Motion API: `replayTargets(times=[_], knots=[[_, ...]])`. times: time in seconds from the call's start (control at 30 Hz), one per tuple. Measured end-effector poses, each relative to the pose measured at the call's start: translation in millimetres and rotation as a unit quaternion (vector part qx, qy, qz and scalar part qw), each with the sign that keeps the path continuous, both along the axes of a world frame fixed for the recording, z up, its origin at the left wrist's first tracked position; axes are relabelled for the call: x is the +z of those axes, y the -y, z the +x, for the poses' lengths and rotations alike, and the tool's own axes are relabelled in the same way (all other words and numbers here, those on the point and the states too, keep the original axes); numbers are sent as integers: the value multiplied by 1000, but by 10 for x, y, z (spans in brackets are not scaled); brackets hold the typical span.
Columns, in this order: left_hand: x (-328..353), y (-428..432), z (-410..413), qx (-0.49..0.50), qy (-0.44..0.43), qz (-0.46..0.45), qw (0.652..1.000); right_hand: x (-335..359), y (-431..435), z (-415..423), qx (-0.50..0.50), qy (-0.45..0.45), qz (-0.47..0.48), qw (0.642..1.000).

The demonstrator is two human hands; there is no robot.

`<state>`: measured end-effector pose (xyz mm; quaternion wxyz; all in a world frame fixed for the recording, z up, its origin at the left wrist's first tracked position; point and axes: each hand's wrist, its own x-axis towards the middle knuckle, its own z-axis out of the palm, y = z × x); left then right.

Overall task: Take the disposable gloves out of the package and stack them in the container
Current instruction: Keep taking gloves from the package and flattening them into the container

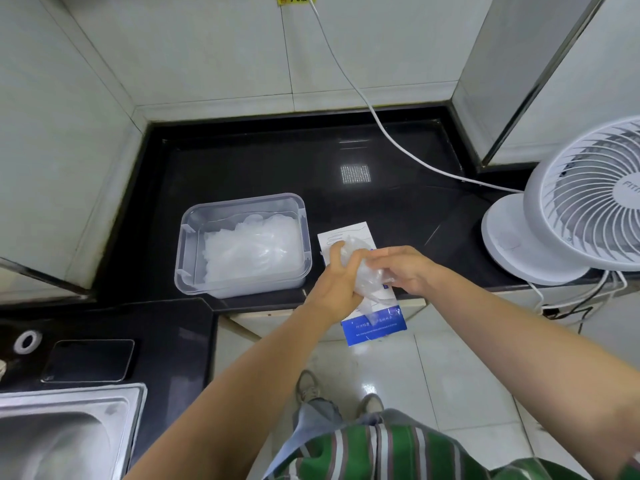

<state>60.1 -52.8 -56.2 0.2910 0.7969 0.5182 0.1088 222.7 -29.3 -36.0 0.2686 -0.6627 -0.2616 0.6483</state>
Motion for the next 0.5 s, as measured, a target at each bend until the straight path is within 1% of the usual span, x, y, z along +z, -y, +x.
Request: replayTargets(times=[0.07, 0.13, 0.2, 0.37, 0.5], knots=[[9, 7, 14, -10, 0, -6, 1000, -22, -5, -30, -16, -1, 2, 1000], [24, 10, 13, 0, 1, -25, 1000, -50, -19, -46, -45, -6, 0, 999], [17, 18, -14, -2, -24, -47, 999, -75, -28, -40, -62, -22, -1, 998], [-19, 21, -30, -35, -72, -45, 996, -91, -4, -33, -56, -51, 1, 997], [-51, -27, 28, -64, -166, -50, 983, -56, 10, -22, -57, -37, 13, 998]])
